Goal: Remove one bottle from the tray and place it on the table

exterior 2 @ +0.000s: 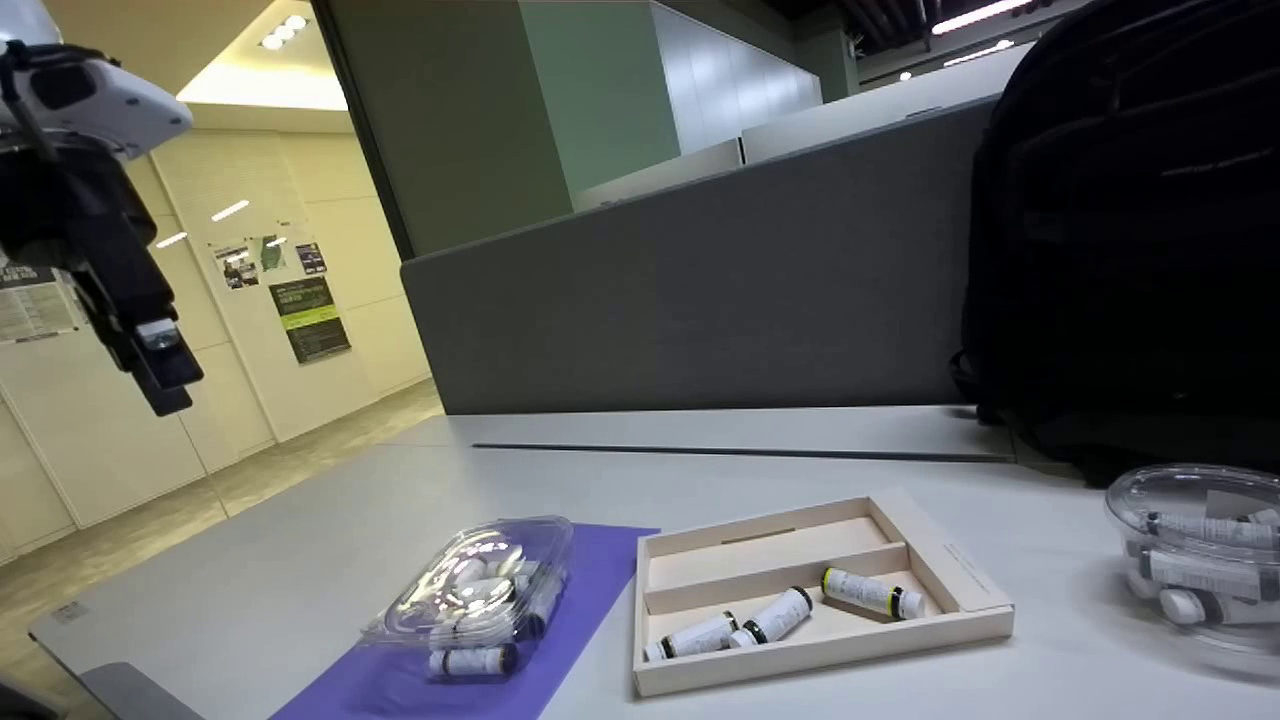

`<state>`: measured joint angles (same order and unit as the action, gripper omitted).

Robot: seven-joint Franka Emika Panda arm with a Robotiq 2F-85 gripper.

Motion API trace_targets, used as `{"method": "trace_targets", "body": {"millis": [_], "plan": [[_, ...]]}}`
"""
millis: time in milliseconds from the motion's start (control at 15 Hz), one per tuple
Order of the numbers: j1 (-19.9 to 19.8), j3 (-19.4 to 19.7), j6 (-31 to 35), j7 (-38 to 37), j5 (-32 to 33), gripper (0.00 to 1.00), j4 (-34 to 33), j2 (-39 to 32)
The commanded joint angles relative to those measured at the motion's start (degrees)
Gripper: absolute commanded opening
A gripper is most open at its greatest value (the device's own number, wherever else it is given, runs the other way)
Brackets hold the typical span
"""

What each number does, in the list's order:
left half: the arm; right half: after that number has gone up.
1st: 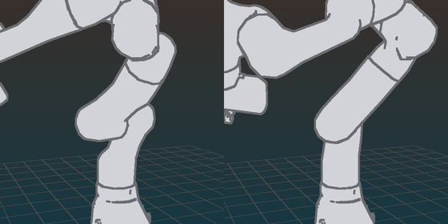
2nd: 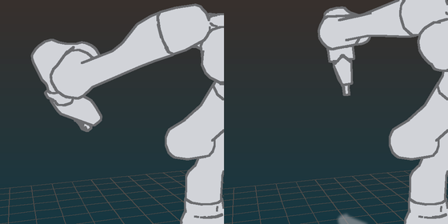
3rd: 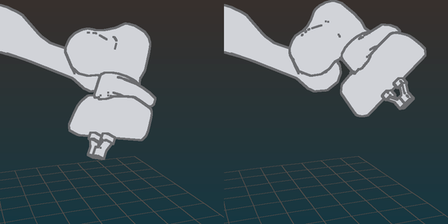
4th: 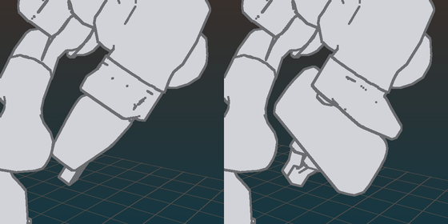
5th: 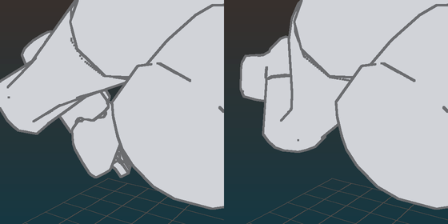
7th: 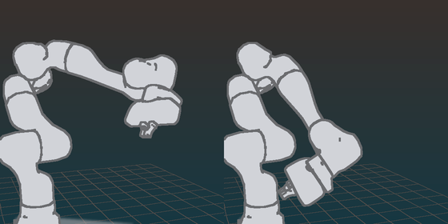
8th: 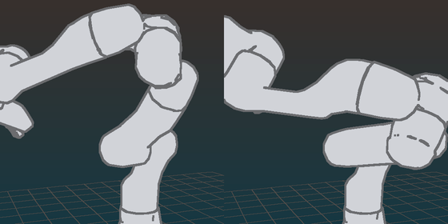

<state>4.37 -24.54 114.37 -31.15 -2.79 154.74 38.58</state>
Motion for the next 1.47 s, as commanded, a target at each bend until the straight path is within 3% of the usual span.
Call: {"method": "trace_targets", "body": {"millis": [0,267,467,533,600,733,867,1400], "plan": [[-0.2,6.7,5.3,3.3,-0.7,1.00,1.9,-0.7],[-1.2,19.6,16.5,21.2,-0.5,1.00,4.1,-4.3],[3.7,34.0,21.1,36.5,2.1,1.00,2.9,-9.2],[1.0,34.8,18.1,41.8,-2.2,1.00,1.0,-10.7],[-0.5,29.8,19.6,36.2,-0.8,1.00,3.8,-7.7],[-1.0,33.4,19.5,41.9,-2.3,1.00,2.9,-9.8],[-0.9,33.5,19.4,42.7,-2.6,1.00,2.4,-10.5],[-13.8,34.1,21.6,33.4,4.8,1.00,-9.7,-29.7]]}}
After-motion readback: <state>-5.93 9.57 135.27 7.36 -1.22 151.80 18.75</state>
